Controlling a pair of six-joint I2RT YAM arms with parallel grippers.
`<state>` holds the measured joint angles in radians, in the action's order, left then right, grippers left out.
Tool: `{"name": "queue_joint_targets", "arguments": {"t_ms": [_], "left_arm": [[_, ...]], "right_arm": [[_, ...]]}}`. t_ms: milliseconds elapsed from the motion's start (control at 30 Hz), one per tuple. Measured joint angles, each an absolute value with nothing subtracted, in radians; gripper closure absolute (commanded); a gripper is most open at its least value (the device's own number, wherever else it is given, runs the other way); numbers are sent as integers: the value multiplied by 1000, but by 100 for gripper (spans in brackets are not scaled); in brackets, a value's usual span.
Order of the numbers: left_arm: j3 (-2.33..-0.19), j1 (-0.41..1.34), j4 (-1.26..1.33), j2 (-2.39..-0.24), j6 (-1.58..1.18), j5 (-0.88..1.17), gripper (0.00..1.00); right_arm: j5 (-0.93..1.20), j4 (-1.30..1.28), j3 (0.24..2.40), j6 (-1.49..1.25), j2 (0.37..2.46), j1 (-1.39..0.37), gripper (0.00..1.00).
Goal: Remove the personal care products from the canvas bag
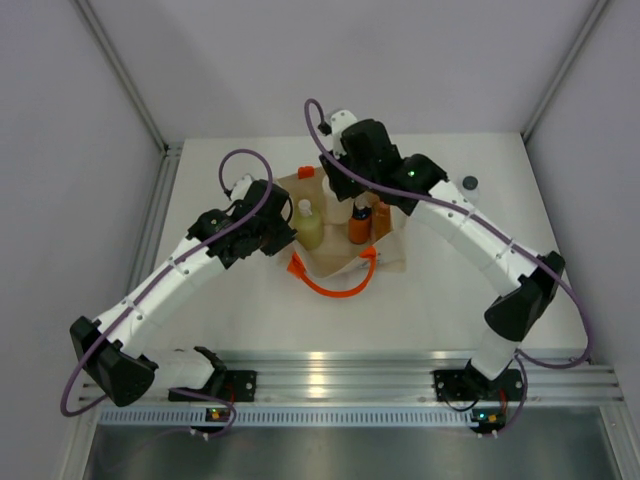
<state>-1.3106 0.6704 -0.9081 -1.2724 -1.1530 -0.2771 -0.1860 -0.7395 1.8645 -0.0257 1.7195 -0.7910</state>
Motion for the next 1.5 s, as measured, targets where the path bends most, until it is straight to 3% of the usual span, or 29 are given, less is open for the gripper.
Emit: {"name": "queue_joint_targets", "arguments": {"t_ms": [633,900,1167,1500], "left_arm": [[-1311,670,-900,-1278,-1151,-273,100],[-1311,670,-898,-1279,-1148,-270,100],[-1311,670,-894,-1282,-1137,-263,100],[-1315,670,-890,-1286,-1122,-252,100]], "right_arm": [[-319,-891,2099,-19,1559,-793,100],[-348,-942,2112,-43,1469,-629,100],[-368,-928,1910,-50,1296,-421,100],[-227,-738,1331,-85,1097,-144,100]]}}
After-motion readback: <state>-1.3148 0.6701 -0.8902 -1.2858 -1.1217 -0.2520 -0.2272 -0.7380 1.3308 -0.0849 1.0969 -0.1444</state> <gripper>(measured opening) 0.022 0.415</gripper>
